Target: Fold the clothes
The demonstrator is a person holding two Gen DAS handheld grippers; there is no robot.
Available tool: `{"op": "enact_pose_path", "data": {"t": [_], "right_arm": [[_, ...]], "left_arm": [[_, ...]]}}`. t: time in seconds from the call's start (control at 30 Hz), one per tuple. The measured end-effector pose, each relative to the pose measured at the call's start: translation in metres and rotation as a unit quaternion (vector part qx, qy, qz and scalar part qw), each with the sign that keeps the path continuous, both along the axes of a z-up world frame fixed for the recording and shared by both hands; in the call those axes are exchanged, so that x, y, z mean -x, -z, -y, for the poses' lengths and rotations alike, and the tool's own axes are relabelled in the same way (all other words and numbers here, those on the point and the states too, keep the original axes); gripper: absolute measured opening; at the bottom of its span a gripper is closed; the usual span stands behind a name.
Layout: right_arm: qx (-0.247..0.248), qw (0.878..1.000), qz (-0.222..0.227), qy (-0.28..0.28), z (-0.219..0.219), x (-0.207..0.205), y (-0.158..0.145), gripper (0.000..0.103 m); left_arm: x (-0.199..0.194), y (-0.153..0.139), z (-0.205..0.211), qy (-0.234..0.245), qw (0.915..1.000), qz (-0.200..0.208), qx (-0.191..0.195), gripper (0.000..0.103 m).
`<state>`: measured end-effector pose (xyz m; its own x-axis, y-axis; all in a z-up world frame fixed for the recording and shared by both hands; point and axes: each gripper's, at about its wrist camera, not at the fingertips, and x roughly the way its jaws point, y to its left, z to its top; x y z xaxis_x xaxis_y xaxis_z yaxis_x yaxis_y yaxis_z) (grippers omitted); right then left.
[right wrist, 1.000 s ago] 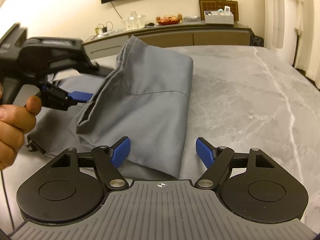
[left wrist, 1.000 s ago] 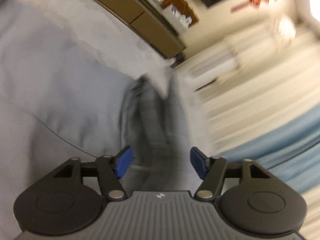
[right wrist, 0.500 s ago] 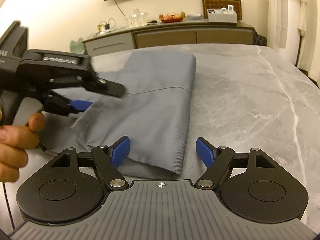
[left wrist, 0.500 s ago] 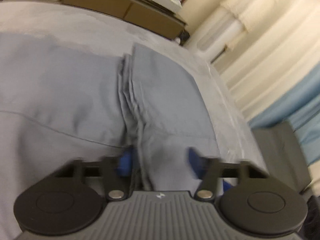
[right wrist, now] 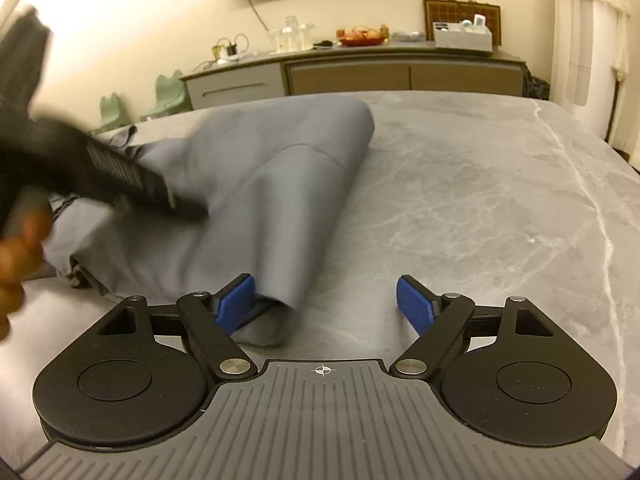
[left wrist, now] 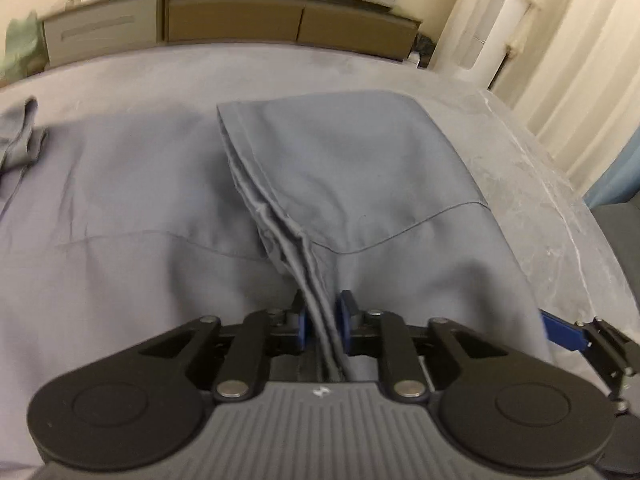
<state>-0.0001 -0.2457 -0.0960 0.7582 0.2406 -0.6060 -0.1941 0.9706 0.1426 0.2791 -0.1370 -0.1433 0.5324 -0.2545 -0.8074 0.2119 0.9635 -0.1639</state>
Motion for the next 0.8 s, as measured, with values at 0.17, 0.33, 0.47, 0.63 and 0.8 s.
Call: {"op": "enact_pose_path", "data": {"t": [0.17,0.33,0.47,0.63,0.8], "right_arm": [[-0.074,0.997,-0.003,-0.007,0.007,0.000,-0.005,0.081],[-0.130,0.991,0.010,0.016,0.018,-0.003,-0.006,0.080],[-0.125,0.990,0.047,0.048,0.021,-0.004,-0.011,0.051],[-0.045,0.998,0.037,0.023,-0.004,-0.031,-0.011,0.019],[0.055,0.998,-0.024,-0.003,-0.025,-0.046,-0.008,0.019]], "left_arm": [[0.015,-0.014,-0.004,-0.004,0.9983,0.032,-0.048,0.043],[0.011,-0.037,-0.013,-0.032,0.9934,0.070,-0.085,0.048],[0.016,-0.053,0.002,0.008,0.9938,0.096,-0.055,0.048],[0.000,-0.027,0.034,0.058,0.9940,0.051,-0.078,0.044],[0.009,-0.013,0.034,0.074,0.9817,0.050,-0.168,0.044]]}}
